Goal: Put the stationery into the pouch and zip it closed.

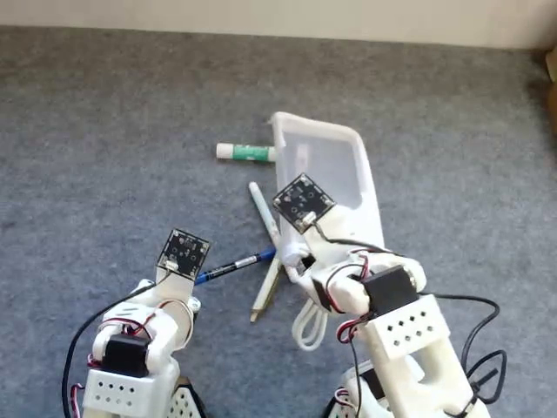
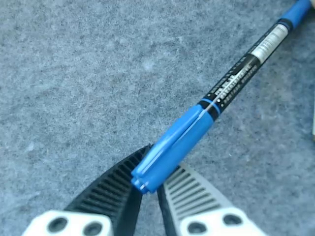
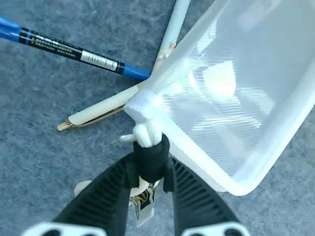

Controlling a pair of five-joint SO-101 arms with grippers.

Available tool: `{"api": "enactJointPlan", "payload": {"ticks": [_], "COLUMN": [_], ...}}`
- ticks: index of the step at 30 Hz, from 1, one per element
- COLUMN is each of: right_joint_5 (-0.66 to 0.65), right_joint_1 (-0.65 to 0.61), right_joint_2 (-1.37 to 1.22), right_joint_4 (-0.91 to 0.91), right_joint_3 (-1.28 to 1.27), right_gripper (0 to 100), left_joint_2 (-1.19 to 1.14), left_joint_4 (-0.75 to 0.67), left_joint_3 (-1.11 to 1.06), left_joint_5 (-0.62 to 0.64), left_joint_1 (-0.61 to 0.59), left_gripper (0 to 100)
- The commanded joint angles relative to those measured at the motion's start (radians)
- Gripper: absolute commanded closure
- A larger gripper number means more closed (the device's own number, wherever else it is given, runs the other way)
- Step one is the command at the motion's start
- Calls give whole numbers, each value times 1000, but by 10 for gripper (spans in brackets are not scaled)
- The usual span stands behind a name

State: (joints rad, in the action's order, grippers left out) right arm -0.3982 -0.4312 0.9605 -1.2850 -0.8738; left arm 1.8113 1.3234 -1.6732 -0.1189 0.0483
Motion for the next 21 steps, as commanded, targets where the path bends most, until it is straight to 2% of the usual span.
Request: {"api": "enactJointPlan", "payload": {"ticks": [1, 8, 15, 18, 21], "right_joint_5": [-9, 68, 68, 71, 110], "right_joint_1": [25, 74, 74, 74, 73], "right_joint_2": [31, 31, 31, 33, 33], "right_joint_4": [2, 50, 48, 44, 47], "right_joint_3": [70, 71, 70, 70, 70], "right_gripper": [994, 994, 994, 994, 994], "left_joint_2": [10, 10, 10, 13, 13], "left_joint_4": [3, 3, 3, 5, 6], "left_joint_3": [-22, -22, -22, -12, 88], "left_joint_5": [6, 6, 9, 5, 5], "left_joint_1": [18, 18, 27, -21, -74], "left_gripper": [988, 988, 988, 986, 986]}}
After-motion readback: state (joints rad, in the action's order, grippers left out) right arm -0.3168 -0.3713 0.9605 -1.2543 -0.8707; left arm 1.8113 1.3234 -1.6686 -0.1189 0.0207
